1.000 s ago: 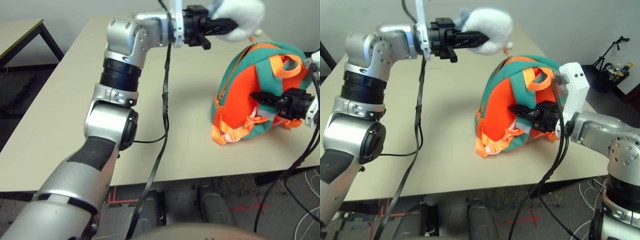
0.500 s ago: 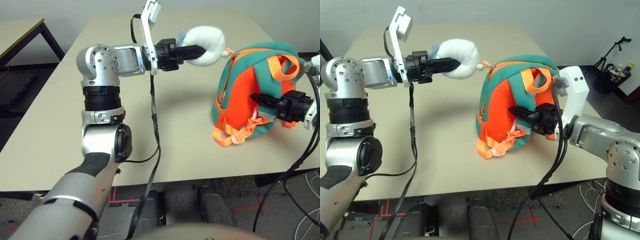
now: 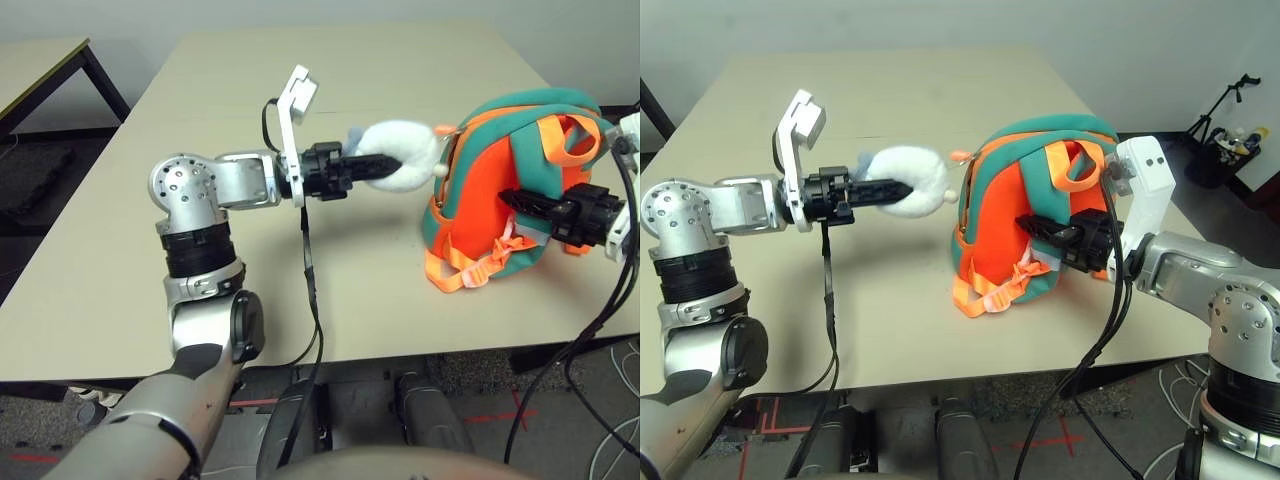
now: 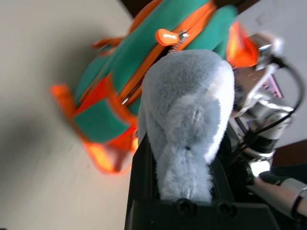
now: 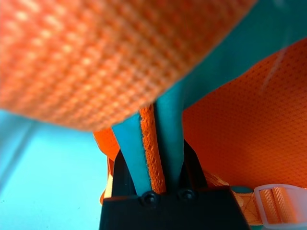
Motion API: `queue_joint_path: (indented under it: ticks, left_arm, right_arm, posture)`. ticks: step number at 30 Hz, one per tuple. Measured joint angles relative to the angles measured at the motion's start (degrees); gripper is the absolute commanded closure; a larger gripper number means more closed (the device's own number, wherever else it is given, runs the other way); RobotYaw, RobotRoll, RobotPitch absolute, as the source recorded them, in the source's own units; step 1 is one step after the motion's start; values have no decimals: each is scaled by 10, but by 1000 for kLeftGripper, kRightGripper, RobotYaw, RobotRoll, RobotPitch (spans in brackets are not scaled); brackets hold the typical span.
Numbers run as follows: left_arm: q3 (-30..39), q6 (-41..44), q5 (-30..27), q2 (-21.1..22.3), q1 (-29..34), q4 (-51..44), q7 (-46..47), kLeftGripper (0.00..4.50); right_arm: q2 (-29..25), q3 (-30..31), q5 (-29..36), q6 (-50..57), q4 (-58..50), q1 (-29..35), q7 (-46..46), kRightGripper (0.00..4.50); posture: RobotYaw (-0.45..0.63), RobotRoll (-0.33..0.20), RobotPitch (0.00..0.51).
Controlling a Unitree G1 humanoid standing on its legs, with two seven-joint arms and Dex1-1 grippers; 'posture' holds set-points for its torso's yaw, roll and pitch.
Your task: Put the pencil case into the backpack and zip it.
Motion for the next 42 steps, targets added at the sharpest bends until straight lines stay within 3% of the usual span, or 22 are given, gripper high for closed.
queue_joint_path:
  ticks: [5,16,22,27,29,34,36,38,40,41,42]
  left_arm:
    - [-63,-41,27,21,52,35,-39,4195]
    - [-211,-148,103,23,77,138,-143,4197]
    - [-249,-181,135,5,77,167,-170,4197]
    - [-239,-196,145,-10,71,174,-168,4197]
    - [-224,-194,143,-9,63,170,-165,4197]
    - [-157,-135,100,9,62,86,-156,2527]
    - [-117,-86,63,36,61,42,-156,1735]
    - [-89,-43,31,78,61,11,-165,1045]
    - [-78,-11,-2,151,74,-19,-190,449]
    - [-78,-3,-15,195,84,-32,-204,71]
    - [-77,-1,-23,223,93,-37,-213,32]
  right_arm:
    - [0,2,-5,-2,6,0,6,4308]
    - [0,4,-12,-7,14,-3,10,4308]
    - [5,3,-13,-11,14,0,8,4308]
    - [6,1,-17,-16,14,8,8,4308]
    - [6,0,-18,-17,13,10,8,3583]
    - [-5,-11,-3,8,9,11,9,2024]
    - [-20,-31,21,39,4,12,9,1320]
    - [-37,-57,44,67,-1,18,9,679]
    - [-59,-82,66,97,-8,33,12,93]
    - [-74,-99,75,114,-9,44,15,0]
    - [-84,-110,80,125,-9,52,16,0]
  posture:
    - [-91,0,87]
    - [-108,0,82]
    - [-120,0,73]
    - [-115,0,70]
    - [-114,0,71]
    - [-121,0,69]
    - [-124,0,71]
    - [-129,0,72]
    - [-129,0,76]
    - [-123,0,81]
    - [-120,0,82]
